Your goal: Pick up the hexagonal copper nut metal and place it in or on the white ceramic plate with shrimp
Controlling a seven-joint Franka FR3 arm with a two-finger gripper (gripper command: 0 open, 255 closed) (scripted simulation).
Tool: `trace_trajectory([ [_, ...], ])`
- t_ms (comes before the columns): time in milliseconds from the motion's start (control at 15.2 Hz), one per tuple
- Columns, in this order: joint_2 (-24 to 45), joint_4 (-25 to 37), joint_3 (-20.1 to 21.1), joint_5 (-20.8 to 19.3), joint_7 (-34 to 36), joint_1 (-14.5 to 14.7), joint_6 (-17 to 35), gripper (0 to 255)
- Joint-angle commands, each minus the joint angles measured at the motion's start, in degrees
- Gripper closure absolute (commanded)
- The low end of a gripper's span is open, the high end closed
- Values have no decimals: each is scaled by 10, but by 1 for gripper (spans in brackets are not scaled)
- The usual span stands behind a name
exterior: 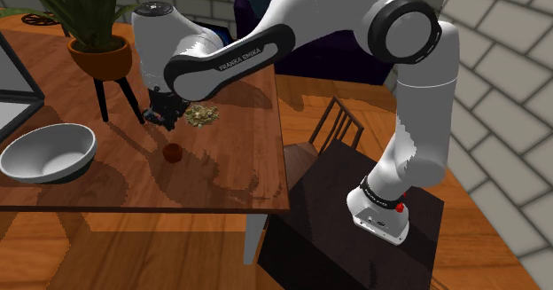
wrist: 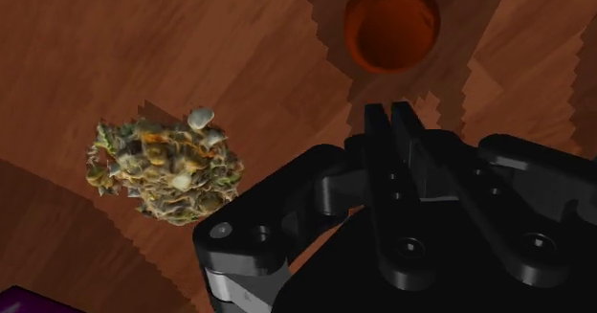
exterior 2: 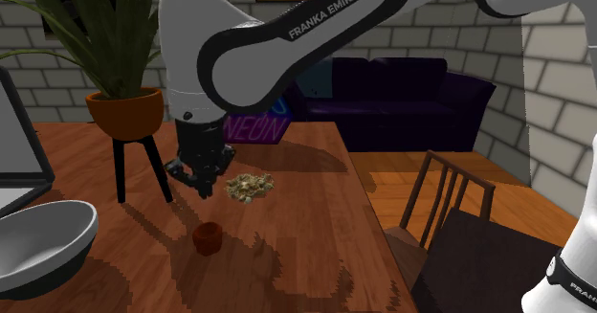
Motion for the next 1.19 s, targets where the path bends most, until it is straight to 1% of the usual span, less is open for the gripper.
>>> trace_trajectory([
  [0,-3,2,-3,7,-27,-19,-1,255],
  [66,-2,4,-5,9,-39,-28,-1,255],
  [132,-5,2,-3,8,-27,-20,-3,255],
  [198,-5,2,-3,8,-27,-20,-3,0],
  [396,59,74,-21,-17,52,34,-80,0],
  [660,160,197,-44,-27,134,102,-191,0],
  [726,161,199,-45,-27,135,103,-192,0],
  [1122,172,171,-49,-34,140,98,-154,0],
])
